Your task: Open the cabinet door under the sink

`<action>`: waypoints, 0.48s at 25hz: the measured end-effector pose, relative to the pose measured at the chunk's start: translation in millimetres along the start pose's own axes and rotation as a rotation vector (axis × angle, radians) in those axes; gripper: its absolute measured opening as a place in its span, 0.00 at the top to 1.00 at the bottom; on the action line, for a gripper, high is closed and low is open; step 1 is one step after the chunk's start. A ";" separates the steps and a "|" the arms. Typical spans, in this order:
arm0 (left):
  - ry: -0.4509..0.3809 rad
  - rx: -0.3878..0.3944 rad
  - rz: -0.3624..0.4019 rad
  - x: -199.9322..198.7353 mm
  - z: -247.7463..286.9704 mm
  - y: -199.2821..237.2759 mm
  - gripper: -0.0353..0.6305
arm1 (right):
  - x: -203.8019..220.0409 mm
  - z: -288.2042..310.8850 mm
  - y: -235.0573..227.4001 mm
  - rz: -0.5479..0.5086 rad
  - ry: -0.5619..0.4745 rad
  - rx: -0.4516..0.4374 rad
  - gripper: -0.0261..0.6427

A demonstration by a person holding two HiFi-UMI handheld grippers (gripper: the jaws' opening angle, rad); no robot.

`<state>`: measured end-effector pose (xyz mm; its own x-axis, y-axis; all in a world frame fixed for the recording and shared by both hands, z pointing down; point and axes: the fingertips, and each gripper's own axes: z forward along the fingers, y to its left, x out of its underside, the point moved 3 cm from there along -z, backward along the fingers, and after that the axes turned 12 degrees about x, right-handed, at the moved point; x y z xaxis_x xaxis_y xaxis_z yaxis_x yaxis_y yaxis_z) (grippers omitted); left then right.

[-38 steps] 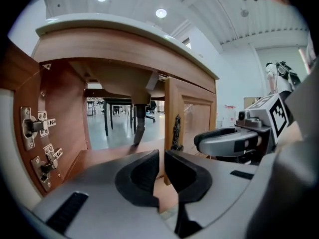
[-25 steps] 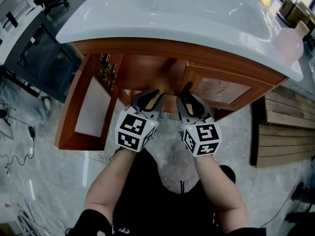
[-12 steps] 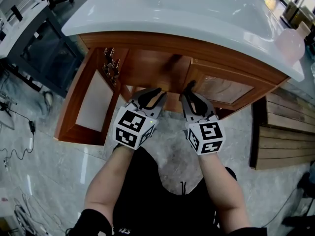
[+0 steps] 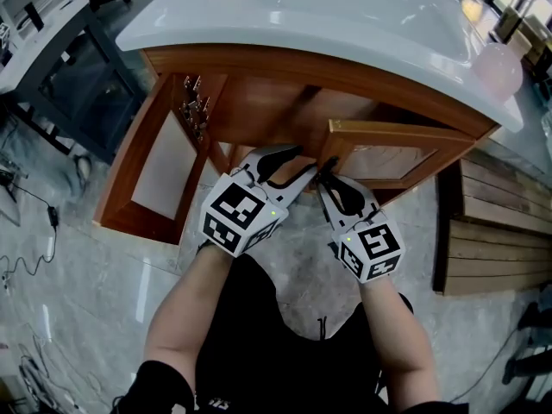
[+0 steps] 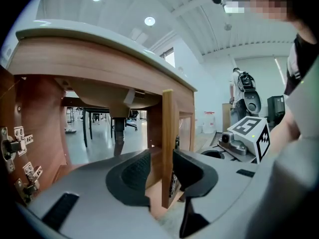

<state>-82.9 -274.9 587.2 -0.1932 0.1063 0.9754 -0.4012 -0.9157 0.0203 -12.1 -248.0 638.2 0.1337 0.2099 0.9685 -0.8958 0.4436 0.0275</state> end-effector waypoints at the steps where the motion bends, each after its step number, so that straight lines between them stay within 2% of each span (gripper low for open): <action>1: -0.003 0.014 0.004 -0.9 1.9 -4.2 0.72 | 1.0 -3.5 1.2 -0.001 -0.001 -0.014 0.84; 7: -0.002 0.062 0.029 -4.2 14.0 -22.6 0.72 | 3.8 -17.9 3.9 -0.017 -0.008 -0.069 0.84; 12: -0.016 0.087 0.012 -2.3 14.5 -28.0 0.72 | 6.9 -23.7 5.1 -0.026 -0.012 -0.100 0.84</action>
<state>-58.2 -255.1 587.6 -0.1831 0.0901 0.9790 -0.3195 -0.9472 0.0274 -5.7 -223.7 639.2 0.1511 0.1872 0.9706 -0.8453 0.5335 0.0287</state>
